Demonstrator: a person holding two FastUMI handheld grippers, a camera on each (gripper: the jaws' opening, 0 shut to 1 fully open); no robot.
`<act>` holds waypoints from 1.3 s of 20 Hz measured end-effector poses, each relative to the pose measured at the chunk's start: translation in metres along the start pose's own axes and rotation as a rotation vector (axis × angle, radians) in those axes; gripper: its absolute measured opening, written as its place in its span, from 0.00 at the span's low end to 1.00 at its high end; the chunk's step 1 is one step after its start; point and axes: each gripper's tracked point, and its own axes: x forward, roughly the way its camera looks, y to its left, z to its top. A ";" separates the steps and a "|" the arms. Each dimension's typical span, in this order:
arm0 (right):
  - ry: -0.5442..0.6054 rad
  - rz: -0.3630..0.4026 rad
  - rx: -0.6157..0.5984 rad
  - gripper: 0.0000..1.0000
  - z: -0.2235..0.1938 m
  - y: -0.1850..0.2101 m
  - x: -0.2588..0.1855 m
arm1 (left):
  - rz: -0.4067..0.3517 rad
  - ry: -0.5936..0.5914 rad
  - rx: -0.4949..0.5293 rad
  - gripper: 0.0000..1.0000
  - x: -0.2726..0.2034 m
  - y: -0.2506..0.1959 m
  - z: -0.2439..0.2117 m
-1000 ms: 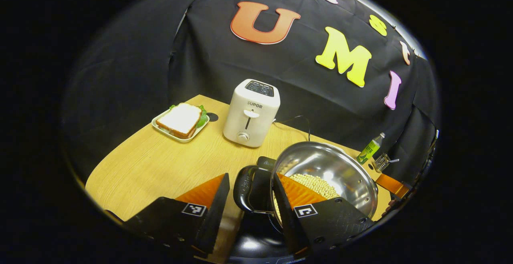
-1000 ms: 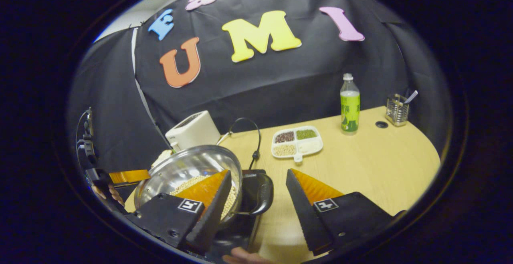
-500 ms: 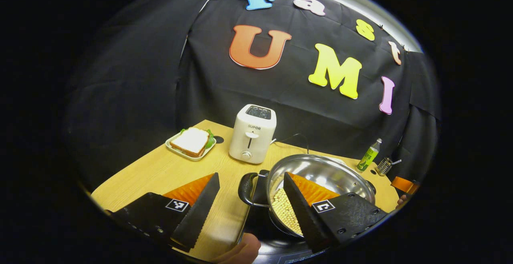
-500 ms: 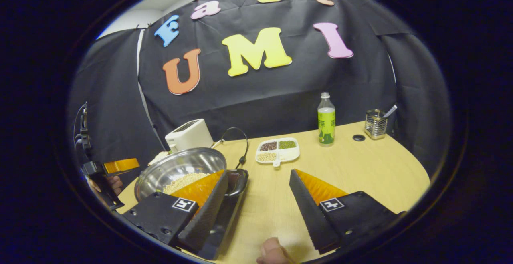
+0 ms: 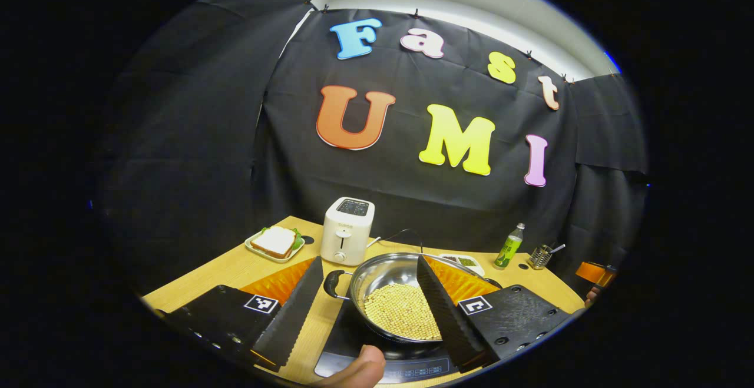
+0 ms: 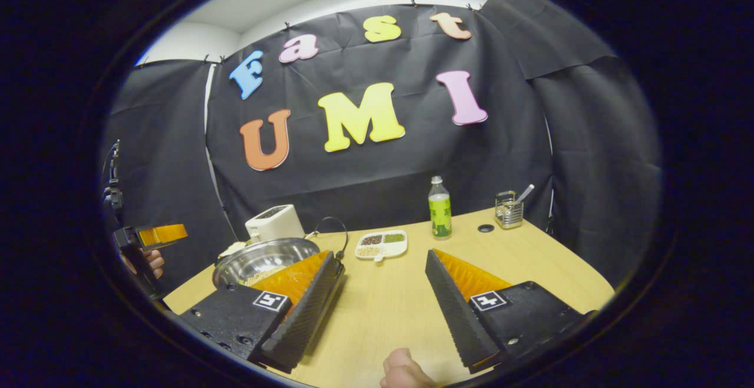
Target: First push the handle of the pot to place it horizontally, then grasp the pot with both hands and set it on the induction cooktop.
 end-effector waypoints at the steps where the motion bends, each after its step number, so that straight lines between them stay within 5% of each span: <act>1: -0.009 -0.009 0.002 0.98 0.007 -0.005 -0.012 | -0.009 -0.010 0.009 0.95 -0.007 -0.007 0.007; 14: -0.186 -0.169 -0.068 1.00 0.105 -0.069 -0.143 | -0.101 -0.296 0.147 0.95 -0.130 -0.122 0.107; 18: -0.232 -0.154 -0.051 0.96 0.120 -0.067 -0.172 | -0.151 -0.249 0.187 0.95 -0.162 -0.154 0.080; 26: -0.278 -0.142 -0.122 0.95 0.122 -0.066 -0.205 | -0.114 -0.193 0.261 0.96 -0.169 -0.174 0.052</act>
